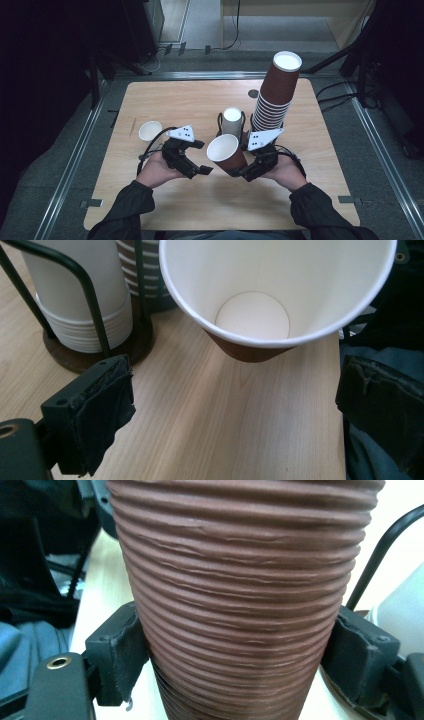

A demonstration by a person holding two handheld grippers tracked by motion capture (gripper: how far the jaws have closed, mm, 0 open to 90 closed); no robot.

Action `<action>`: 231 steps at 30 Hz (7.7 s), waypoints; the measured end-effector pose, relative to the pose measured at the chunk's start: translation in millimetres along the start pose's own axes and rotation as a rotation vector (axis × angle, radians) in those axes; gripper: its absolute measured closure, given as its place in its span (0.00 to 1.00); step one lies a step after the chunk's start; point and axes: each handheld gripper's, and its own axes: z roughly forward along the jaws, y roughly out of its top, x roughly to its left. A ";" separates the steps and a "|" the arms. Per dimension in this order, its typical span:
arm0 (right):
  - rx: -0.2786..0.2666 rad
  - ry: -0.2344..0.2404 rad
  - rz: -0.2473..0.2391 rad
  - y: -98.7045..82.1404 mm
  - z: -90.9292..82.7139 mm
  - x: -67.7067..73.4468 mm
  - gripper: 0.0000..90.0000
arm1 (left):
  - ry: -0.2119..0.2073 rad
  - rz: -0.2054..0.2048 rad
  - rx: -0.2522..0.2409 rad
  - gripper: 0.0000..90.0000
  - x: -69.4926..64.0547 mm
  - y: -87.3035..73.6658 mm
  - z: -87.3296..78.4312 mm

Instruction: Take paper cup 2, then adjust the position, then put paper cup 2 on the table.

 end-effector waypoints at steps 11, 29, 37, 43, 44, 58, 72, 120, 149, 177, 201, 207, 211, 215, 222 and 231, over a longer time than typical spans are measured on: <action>-0.052 0.041 0.017 -1.0 3.1 2.0 0.22 | -0.039 0.002 -0.040 0.02 -1.2 3.2 5.8; -0.063 0.096 0.031 -4.5 19.7 7.0 0.22 | -0.061 0.027 -0.064 0.01 -7.4 9.0 19.0; -0.038 0.108 0.053 -4.9 24.6 8.5 0.22 | -0.068 0.027 -0.092 0.08 -7.9 9.0 16.4; -0.019 0.105 0.047 -4.8 24.8 8.0 0.22 | -0.057 0.037 -0.059 0.11 -10.3 9.8 18.3; -0.005 0.108 0.052 -5.2 25.8 8.0 0.22 | -0.056 0.039 -0.049 0.12 -10.9 9.8 19.5; 0.119 0.025 0.041 -5.4 22.1 9.1 0.18 | -0.038 0.013 -0.040 0.14 -4.5 8.0 11.7; 0.093 -0.101 0.097 -10.5 -7.7 4.7 0.18 | 0.020 0.003 0.033 0.13 2.3 2.4 10.6; 0.130 -0.185 0.109 -15.7 -11.0 -11.0 0.23 | 0.188 -0.126 0.046 0.11 33.7 -61.6 -57.7; 0.111 -0.174 0.110 -14.7 -6.4 -8.8 0.24 | 0.302 -0.103 0.138 0.09 40.0 -85.8 -76.0; 0.110 -0.174 0.107 -14.8 -7.8 -9.0 0.24 | 0.256 -0.124 0.126 0.03 37.8 -81.8 -80.7; 0.112 -0.178 0.103 -14.6 -10.1 -8.3 0.25 | 0.223 -0.144 0.091 0.03 32.9 -72.8 -99.4; 0.116 -0.178 0.097 -15.4 -11.0 -6.9 0.25 | 0.228 -0.157 0.077 0.03 29.6 -61.3 -106.0; 0.118 -0.180 0.096 -16.0 -11.6 -6.2 0.25 | 0.247 -0.171 0.073 0.04 27.6 -52.4 -104.9; 0.119 -0.180 0.102 -16.2 -12.6 -4.9 0.25 | 0.244 -0.176 0.070 0.04 25.7 -45.1 -100.2; 0.126 -0.184 0.090 -17.2 -13.8 -2.7 0.25 | 0.229 -0.182 0.076 0.04 25.7 -36.9 -86.0; 0.124 -0.189 0.079 -18.0 -16.0 -0.5 0.25 | 0.232 -0.165 0.058 0.03 21.9 -26.2 -66.6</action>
